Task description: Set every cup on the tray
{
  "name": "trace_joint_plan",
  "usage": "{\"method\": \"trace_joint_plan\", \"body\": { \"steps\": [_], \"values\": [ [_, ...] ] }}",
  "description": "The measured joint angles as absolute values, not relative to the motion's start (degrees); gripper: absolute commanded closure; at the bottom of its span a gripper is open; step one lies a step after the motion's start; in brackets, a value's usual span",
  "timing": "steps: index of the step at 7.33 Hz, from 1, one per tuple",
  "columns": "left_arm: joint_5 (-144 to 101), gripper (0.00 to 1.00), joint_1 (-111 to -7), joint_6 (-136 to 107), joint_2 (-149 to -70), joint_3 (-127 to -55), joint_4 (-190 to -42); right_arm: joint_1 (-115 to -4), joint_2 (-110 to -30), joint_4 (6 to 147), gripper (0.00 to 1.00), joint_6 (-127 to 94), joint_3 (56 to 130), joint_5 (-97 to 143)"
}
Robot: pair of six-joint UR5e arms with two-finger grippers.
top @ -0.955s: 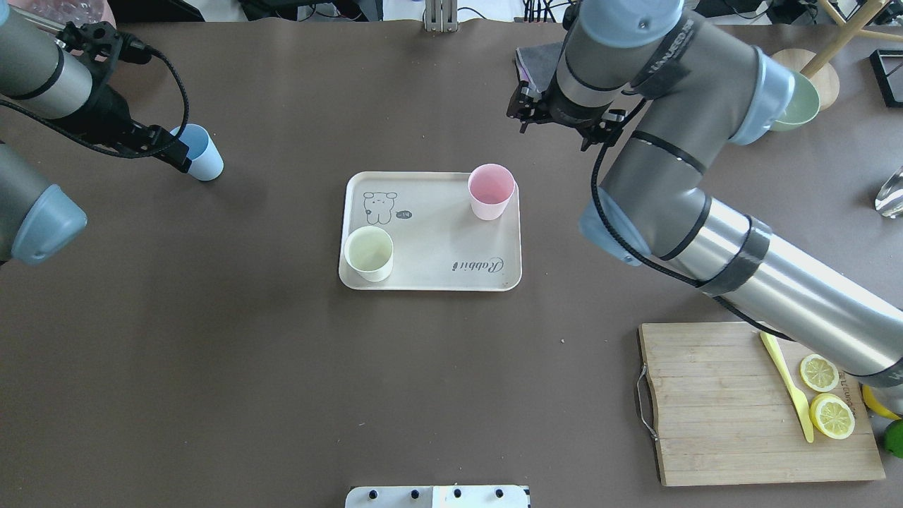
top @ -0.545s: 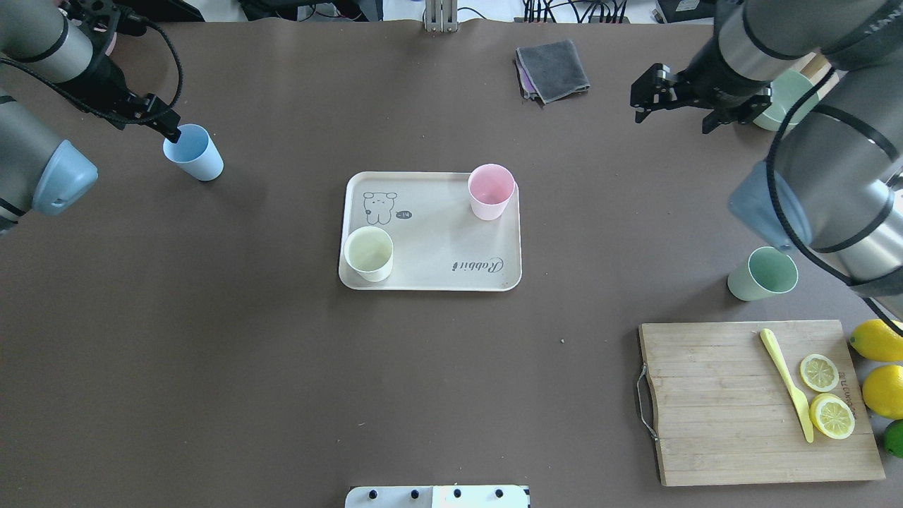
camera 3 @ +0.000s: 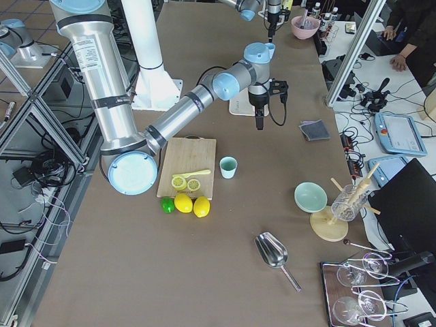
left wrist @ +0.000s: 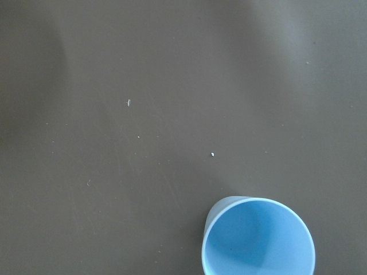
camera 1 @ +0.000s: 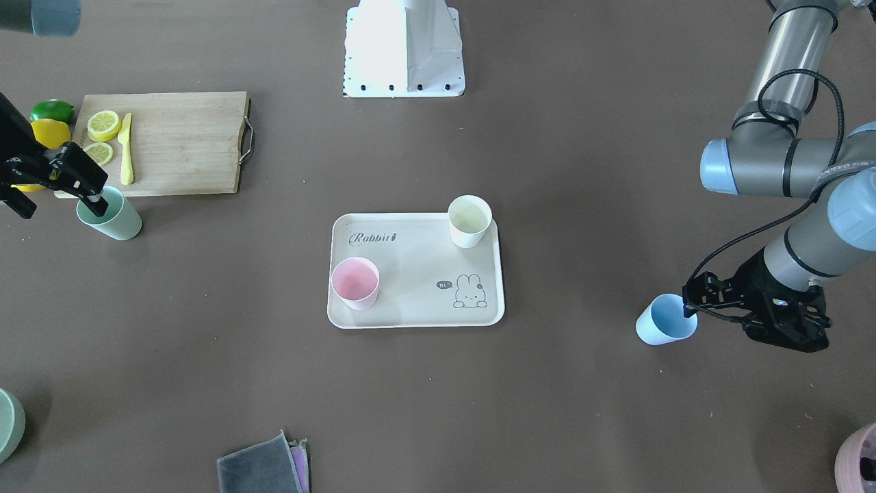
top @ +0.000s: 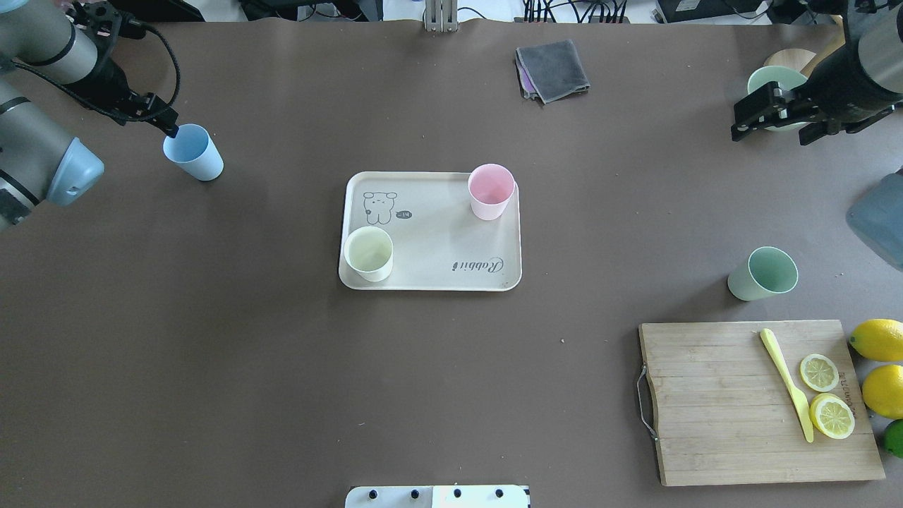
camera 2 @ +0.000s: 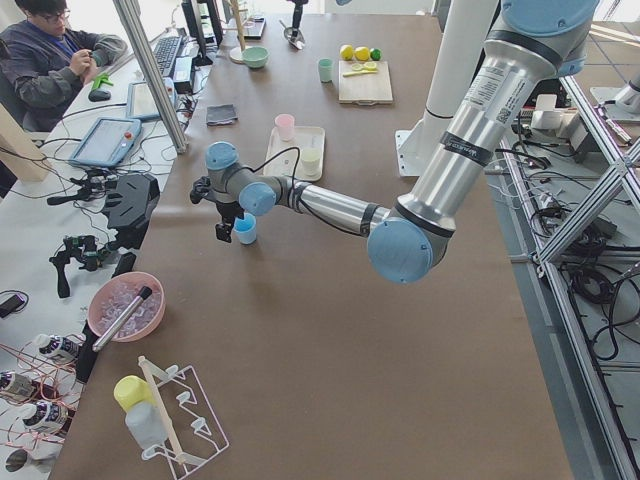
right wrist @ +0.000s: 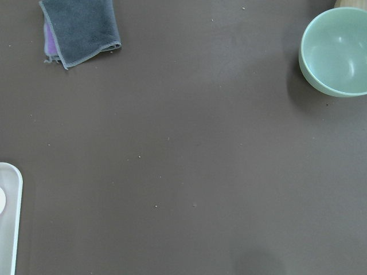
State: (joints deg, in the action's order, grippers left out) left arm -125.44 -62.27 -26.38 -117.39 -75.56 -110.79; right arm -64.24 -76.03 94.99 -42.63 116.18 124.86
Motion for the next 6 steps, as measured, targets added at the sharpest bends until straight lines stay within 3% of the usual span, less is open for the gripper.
{"method": "trace_joint_plan", "body": {
  "steps": [1,3,6],
  "values": [
    [-123.61,0.11,-60.8,-28.55,-117.32,-75.07,-112.83,-64.79,-77.07,94.95,0.0,-41.66,116.75,125.22],
    [-120.98,1.0,-57.49,-32.38,-116.93,-74.0,-117.48,-65.33,-78.04,94.89,0.0,-41.12,117.1,125.47],
    [-120.33,1.0,-56.53,-32.49,-116.82,-73.06,-119.65,-65.86,-78.37,94.92,0.0,-41.05,117.23,125.51]
  ]
}}
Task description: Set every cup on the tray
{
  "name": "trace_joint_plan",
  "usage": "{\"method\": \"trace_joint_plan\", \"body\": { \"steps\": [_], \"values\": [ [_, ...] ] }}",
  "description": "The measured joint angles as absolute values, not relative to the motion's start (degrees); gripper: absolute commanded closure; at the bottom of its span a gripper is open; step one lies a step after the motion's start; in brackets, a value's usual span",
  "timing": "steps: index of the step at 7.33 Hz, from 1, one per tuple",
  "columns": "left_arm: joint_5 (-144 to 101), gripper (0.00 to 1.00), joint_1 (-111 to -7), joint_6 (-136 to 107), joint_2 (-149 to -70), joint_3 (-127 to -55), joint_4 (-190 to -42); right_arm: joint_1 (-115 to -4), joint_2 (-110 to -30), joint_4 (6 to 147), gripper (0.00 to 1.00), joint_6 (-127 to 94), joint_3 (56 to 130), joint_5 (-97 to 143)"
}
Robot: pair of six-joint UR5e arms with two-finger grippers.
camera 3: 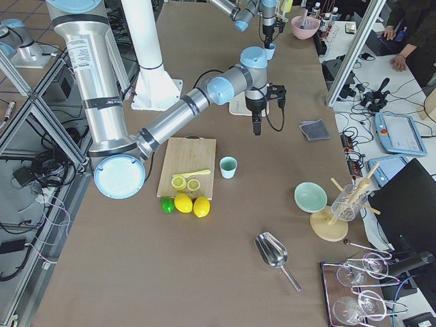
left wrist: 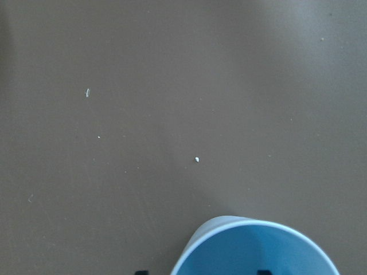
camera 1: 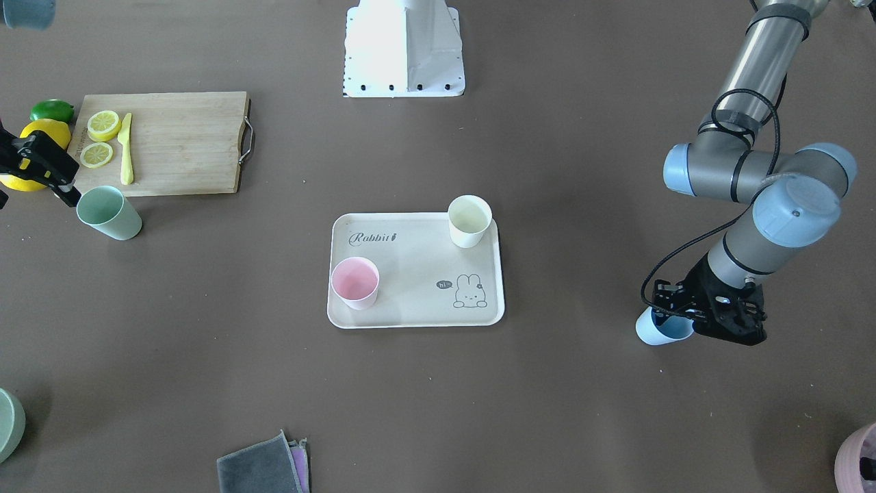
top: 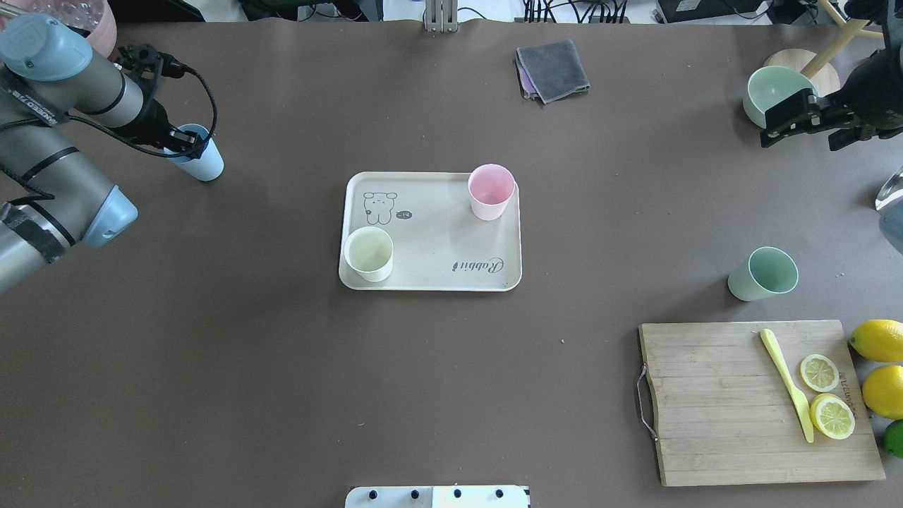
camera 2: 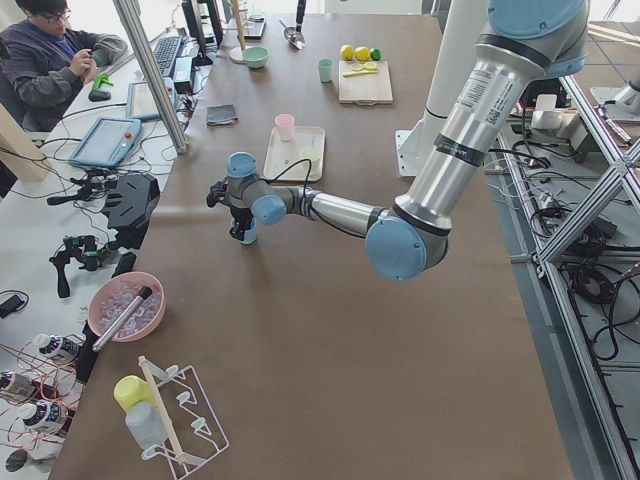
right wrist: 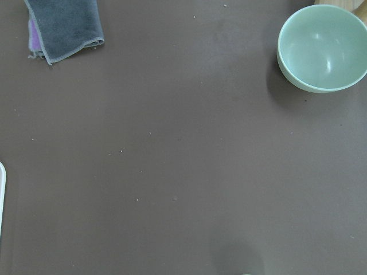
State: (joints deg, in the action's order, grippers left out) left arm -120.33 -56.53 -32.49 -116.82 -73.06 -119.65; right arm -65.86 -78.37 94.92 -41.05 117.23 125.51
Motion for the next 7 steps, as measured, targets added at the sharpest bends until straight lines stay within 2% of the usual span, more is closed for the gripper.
{"method": "trace_joint_plan", "body": {
  "steps": [5,7],
  "values": [
    [-120.99,1.0,-56.55,-35.5,-121.77,-74.01,-119.0,-66.08,-78.79,94.92,0.0,-41.04,117.46,125.59],
    [-120.95,1.0,-53.66,-43.29,-123.35,-76.7,-118.75,-66.09,-79.02,94.92,0.0,-41.04,117.46,125.6]
  ]
}}
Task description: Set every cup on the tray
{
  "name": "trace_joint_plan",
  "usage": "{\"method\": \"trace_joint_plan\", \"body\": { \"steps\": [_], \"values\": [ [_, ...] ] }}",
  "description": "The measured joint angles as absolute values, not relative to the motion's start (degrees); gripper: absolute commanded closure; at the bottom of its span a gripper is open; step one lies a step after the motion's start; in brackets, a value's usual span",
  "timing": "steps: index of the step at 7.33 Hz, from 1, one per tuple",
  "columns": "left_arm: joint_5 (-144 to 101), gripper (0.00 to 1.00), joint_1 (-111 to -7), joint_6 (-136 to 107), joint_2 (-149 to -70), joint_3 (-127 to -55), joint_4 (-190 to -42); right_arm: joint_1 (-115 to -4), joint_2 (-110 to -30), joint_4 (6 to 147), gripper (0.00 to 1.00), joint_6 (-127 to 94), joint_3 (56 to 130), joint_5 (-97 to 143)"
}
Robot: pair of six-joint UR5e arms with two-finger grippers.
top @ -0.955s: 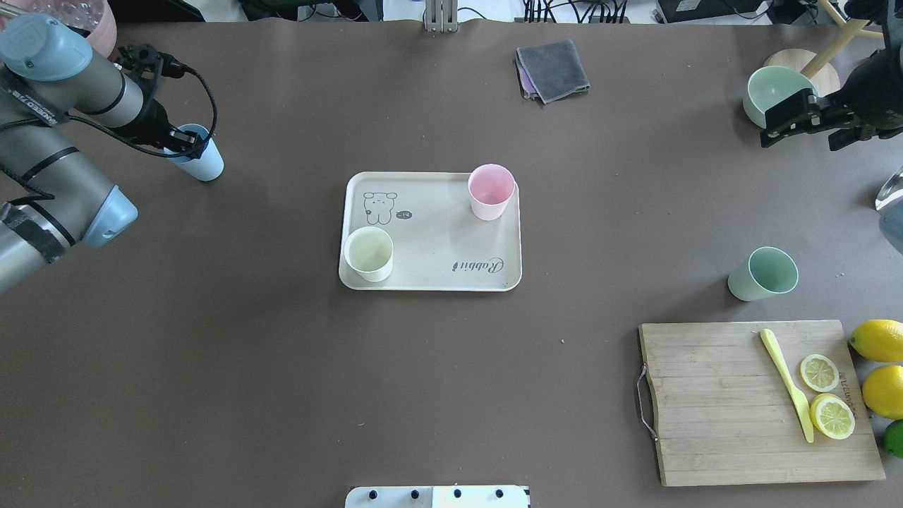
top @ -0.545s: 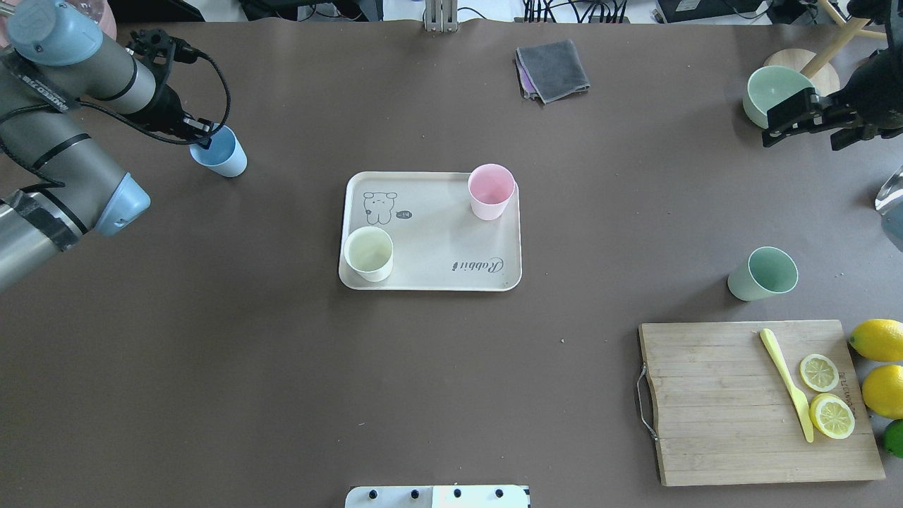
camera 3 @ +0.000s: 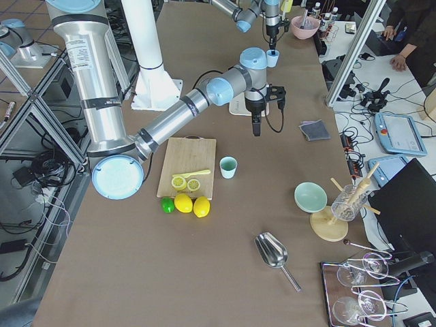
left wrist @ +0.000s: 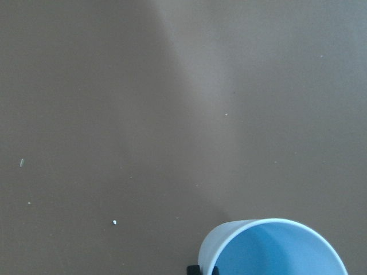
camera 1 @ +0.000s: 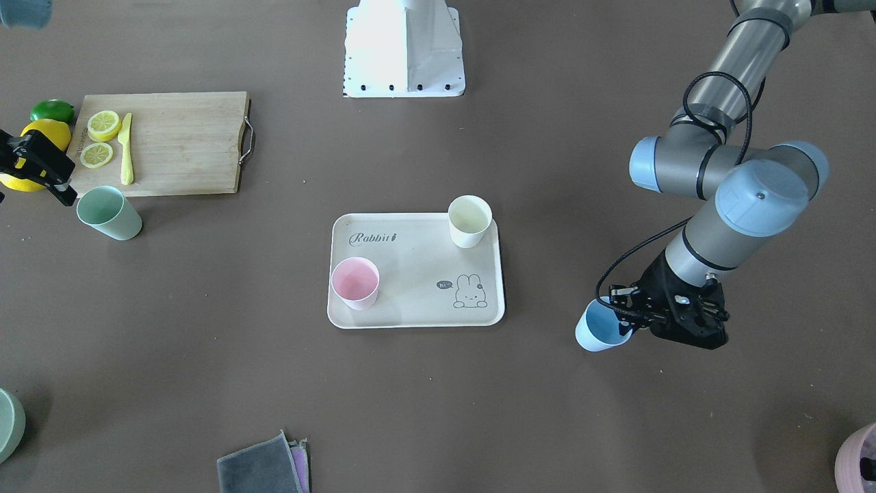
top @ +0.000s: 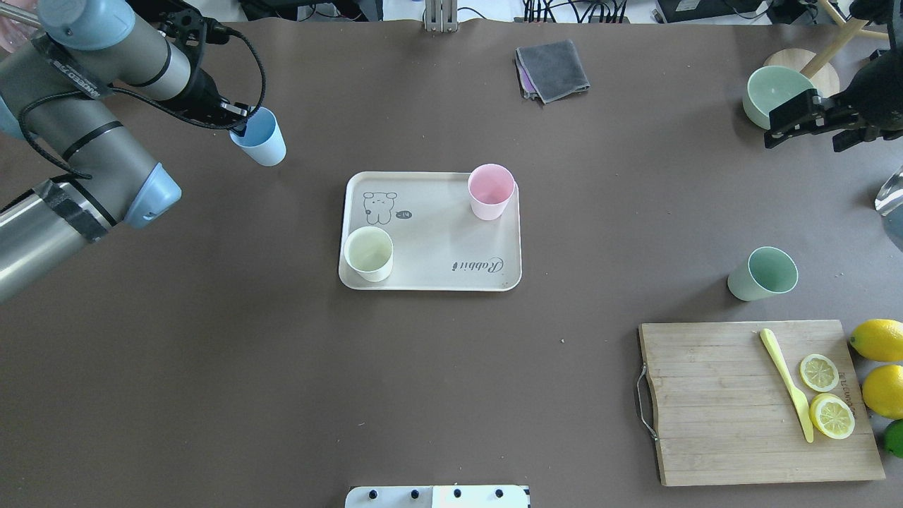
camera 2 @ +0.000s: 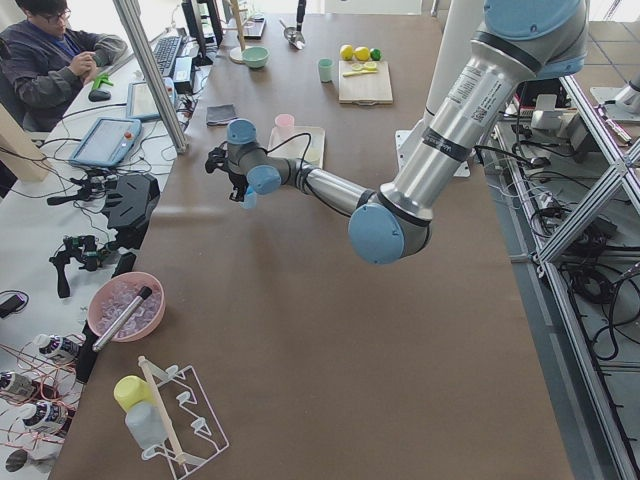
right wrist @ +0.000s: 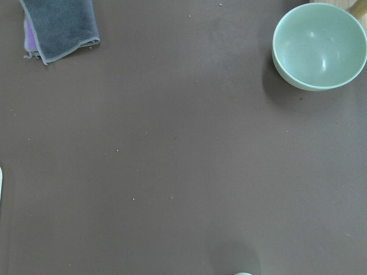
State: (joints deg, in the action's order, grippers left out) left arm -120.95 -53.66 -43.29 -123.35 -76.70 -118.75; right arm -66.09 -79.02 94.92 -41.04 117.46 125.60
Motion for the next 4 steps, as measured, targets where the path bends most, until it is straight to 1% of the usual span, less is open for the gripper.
{"method": "trace_joint_plan", "body": {
  "steps": [2,4],
  "values": [
    [-119.75,1.0,-48.05,-53.3,-126.57,-79.08,-117.78,-66.15,-80.45,94.86,0.0,-40.72,117.51,125.54],
    [-114.98,1.0,-42.4,-59.81,-130.1,-79.3,-117.41,-66.59,-83.62,94.84,0.0,-37.71,118.1,125.51]
  ]
}}
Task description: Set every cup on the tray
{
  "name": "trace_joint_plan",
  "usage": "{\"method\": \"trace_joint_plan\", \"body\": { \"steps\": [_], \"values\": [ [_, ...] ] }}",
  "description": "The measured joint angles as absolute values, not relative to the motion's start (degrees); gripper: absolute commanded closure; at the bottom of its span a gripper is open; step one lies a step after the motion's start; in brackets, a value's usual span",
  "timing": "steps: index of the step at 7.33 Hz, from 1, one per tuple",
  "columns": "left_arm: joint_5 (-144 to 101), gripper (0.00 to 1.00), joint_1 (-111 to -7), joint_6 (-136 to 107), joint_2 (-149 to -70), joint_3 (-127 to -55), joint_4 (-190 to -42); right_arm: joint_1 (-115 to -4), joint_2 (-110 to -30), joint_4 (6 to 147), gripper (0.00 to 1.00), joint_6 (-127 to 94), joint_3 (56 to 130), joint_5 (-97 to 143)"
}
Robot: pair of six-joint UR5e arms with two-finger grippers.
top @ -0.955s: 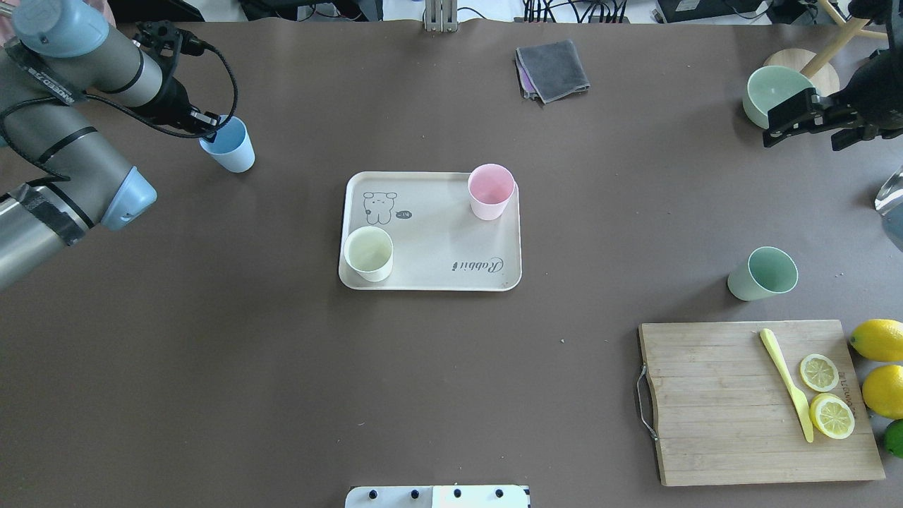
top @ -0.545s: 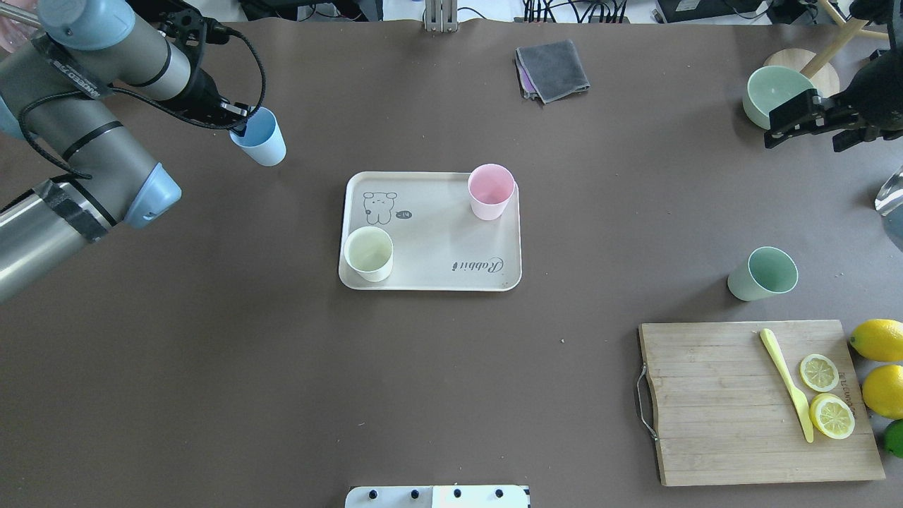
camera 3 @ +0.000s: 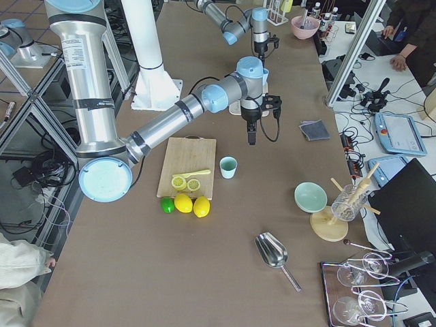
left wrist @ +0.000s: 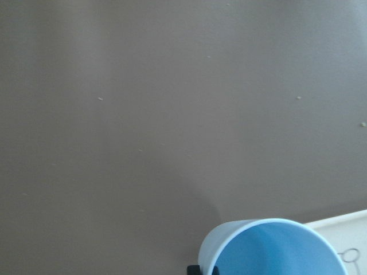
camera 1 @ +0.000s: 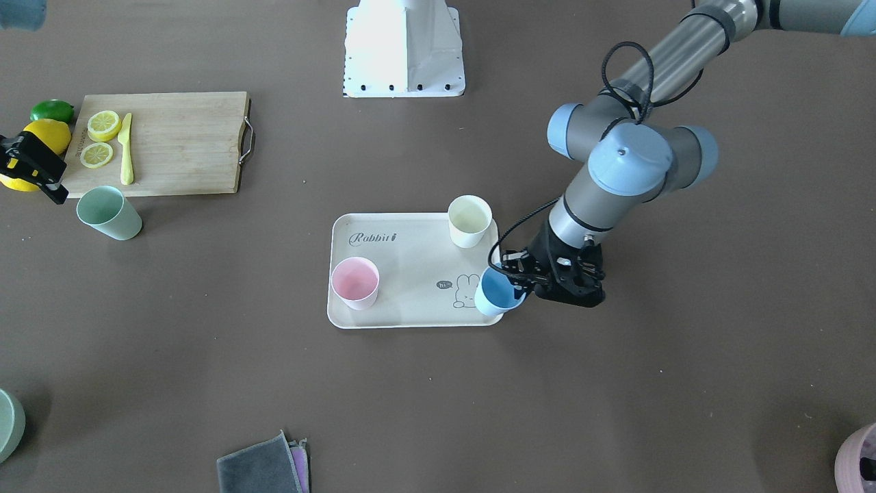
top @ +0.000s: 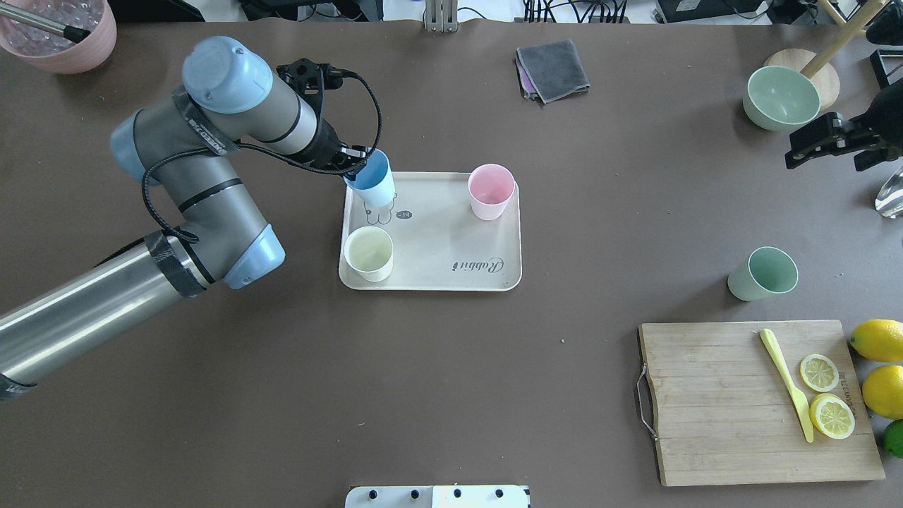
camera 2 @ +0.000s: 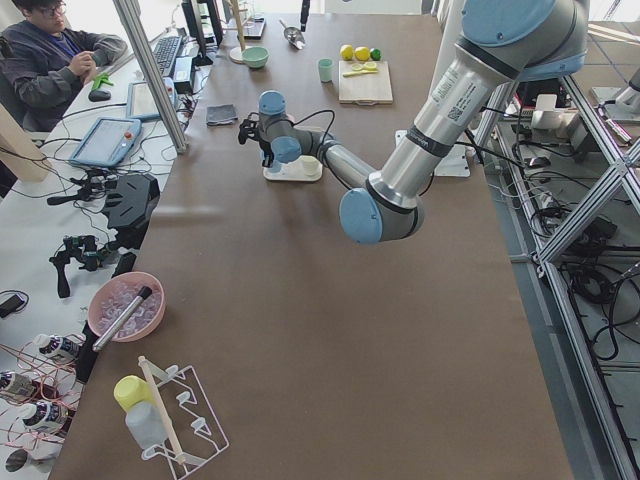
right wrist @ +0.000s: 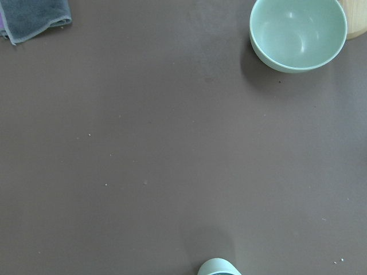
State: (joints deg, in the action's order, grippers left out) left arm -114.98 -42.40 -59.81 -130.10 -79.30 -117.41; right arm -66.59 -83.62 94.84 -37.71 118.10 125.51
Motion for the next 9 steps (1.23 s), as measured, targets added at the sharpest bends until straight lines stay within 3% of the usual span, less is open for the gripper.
{"method": "trace_joint_plan", "body": {
  "steps": [1,2,5,7,9],
  "values": [
    [-113.71,1.0,-41.16,-61.06,-130.73,-79.29,-117.36,-66.93,-84.9,94.81,0.0,-36.19,118.28,125.51],
    [-113.2,0.04,-40.68,-61.36,-130.85,-79.32,-117.34,-67.14,-85.82,94.78,0.0,-35.14,118.37,125.49],
    [-112.67,0.02,-41.3,-60.64,-130.41,-81.61,-115.49,-67.24,-88.72,92.79,0.01,-34.91,118.89,125.48],
    [-114.28,0.02,-45.87,-51.9,-126.95,-92.14,-102.6,-66.28,-94.15,85.59,0.02,-38.3,119.06,126.0],
    [-119.62,0.02,-53.62,-38.1,-118.79,-102.26,-93.49,-61.54,-97.88,78.27,0.08,-45.6,118.73,124.34]
  ]
}}
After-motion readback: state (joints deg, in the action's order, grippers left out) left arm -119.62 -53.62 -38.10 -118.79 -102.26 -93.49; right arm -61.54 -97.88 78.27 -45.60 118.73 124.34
